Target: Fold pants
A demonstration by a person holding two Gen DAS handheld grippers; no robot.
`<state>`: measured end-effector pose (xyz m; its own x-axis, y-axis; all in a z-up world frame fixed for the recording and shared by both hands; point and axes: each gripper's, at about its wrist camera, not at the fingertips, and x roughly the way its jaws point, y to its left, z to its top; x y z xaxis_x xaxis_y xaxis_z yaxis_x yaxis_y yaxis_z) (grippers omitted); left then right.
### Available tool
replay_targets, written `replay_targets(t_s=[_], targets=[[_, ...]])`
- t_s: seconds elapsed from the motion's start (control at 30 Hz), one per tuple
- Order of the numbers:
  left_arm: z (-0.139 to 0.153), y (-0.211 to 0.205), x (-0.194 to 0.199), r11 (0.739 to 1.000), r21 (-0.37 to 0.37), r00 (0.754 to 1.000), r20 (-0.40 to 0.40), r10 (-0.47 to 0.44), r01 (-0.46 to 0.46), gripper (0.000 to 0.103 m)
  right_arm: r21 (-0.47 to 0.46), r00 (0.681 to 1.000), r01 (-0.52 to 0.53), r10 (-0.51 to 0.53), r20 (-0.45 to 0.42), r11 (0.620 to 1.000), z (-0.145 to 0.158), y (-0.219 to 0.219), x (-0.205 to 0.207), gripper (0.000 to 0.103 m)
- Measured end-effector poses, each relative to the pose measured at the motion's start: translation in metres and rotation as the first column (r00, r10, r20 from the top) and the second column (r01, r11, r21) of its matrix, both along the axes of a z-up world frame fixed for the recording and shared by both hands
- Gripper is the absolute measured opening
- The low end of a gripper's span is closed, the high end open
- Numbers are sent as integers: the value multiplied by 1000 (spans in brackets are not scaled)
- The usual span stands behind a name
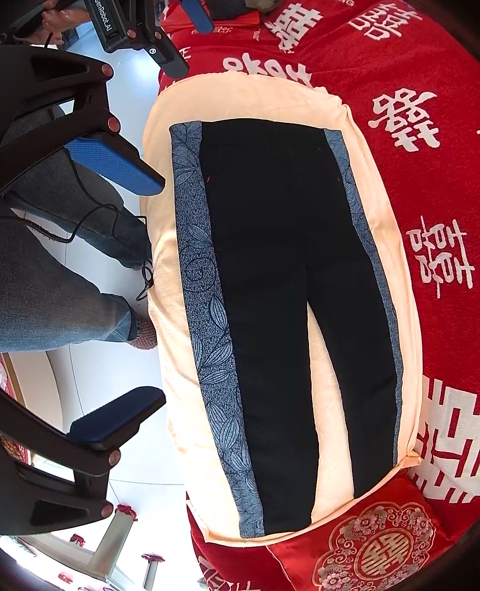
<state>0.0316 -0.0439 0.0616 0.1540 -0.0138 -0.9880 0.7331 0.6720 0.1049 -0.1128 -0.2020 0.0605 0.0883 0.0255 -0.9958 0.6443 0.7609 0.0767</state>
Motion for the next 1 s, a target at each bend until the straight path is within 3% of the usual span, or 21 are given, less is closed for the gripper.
replay_targets(t_s=[0.73,1.0], targets=[[1,11,-1,996,-8,996,1,90,-90,103,13,1000,-28,28,12,1000,-3,-7,2,103],[2,18,-5,986,-20,986,5,165,-165,103,15,998,-56,56,16,998,-4,-13,-2,103]])
